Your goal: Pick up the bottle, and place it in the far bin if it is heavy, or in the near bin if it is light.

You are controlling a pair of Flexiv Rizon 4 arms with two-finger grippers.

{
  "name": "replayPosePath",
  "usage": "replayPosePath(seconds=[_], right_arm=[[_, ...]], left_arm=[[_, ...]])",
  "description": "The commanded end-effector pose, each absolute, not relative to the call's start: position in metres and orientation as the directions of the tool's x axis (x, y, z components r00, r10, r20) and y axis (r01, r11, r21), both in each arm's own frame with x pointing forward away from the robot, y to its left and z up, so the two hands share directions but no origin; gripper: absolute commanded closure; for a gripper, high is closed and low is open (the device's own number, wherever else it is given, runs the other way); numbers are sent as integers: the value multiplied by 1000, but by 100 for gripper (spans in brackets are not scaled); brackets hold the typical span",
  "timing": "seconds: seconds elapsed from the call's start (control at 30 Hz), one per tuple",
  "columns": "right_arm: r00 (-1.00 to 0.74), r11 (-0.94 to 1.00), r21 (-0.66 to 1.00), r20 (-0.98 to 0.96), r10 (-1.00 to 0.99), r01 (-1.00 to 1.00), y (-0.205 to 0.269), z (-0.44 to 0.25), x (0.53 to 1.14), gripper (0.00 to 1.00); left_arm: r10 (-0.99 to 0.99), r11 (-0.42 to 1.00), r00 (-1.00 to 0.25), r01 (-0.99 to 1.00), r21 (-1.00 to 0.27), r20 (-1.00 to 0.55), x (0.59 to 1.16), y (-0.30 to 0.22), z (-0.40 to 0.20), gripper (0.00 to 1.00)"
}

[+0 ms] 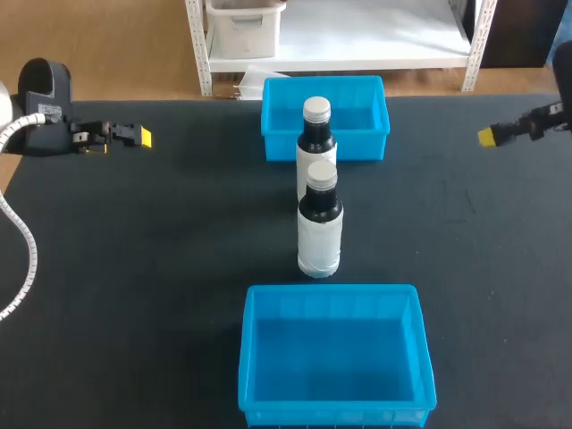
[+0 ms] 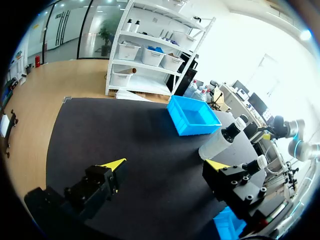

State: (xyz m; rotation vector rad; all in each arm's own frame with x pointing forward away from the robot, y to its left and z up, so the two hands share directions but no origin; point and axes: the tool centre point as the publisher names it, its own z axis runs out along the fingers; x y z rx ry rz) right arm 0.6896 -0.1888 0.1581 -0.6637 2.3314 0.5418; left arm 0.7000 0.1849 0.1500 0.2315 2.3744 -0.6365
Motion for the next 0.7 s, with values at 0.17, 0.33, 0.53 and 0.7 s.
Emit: replayPosePath(seconds=[0.17,0.33,0.53,0.7], right_arm=[[-466,412,256,-679,-567,-874,-197,163,694,0],[-466,412,256,-679,-567,-874,-197,163,694,0],[-352,310,197,-717,-601,-930,-186,160,684,0],[-238,203,140,-744,-624,-969,-167,160,660,0]], left_arm=[[0,866,-767,321,-383,-642,700,185,150,0],[0,866,-767,321,-383,-642,700,185,150,0],[0,866,-767,321,-383,-642,700,185,150,0],[0,866,-767,321,-383,-642,700,185,150,0]])
